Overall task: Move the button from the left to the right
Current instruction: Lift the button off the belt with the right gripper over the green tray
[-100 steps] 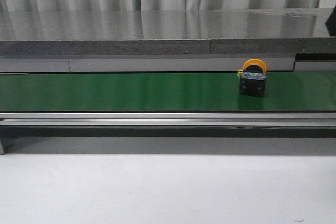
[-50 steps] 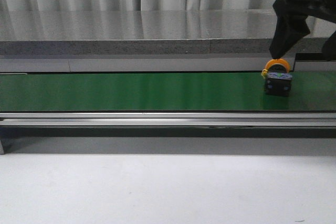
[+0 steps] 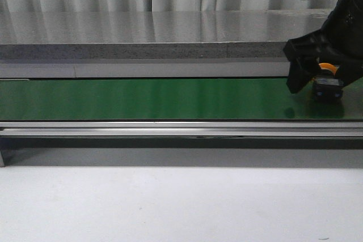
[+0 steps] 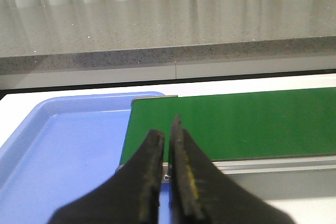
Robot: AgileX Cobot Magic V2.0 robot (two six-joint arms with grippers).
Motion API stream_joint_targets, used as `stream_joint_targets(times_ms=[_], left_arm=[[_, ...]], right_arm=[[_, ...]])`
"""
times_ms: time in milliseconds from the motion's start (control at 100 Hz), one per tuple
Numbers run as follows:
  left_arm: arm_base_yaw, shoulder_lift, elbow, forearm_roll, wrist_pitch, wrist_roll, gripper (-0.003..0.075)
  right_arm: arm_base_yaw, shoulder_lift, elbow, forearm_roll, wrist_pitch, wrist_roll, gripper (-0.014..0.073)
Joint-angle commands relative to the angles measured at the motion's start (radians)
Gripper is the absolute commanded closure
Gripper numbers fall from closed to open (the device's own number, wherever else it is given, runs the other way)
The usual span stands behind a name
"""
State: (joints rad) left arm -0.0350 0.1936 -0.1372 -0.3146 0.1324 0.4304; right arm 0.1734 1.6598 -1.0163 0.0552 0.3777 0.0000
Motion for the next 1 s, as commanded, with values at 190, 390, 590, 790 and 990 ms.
stream_joint_targets(times_ms=[190, 390, 590, 790, 990], left_arm=[[-0.009, 0.011, -0.027, -0.015, -0.078, -0.003, 0.0715], [-0.009, 0.011, -0.027, -0.015, -0.078, -0.003, 0.0715], [-0.009, 0.011, -0.027, -0.015, -0.078, -0.003, 0.0715], [-0.009, 0.011, -0.027, -0.015, -0.078, -0.003, 0.0715], [-0.009, 0.011, -0.027, -0.015, -0.078, -0.003, 0.0715]], right_arm=[[-0.017, -0.018, -0.032, -0.013, -0.024, -0.008, 0.0328], [-0.017, -0.095, -0.033, -0.013, -0.005, -0.008, 0.0391], [-0.034, -0.211, -0.033, -0.070, 0.012, -0.008, 0.0391], [-0.165, -0.282, -0.035, -0.132, 0.087, -0.008, 0.0389], [-0.375, -0.283, -0.044, -0.188, 0.144, -0.008, 0.0389]])
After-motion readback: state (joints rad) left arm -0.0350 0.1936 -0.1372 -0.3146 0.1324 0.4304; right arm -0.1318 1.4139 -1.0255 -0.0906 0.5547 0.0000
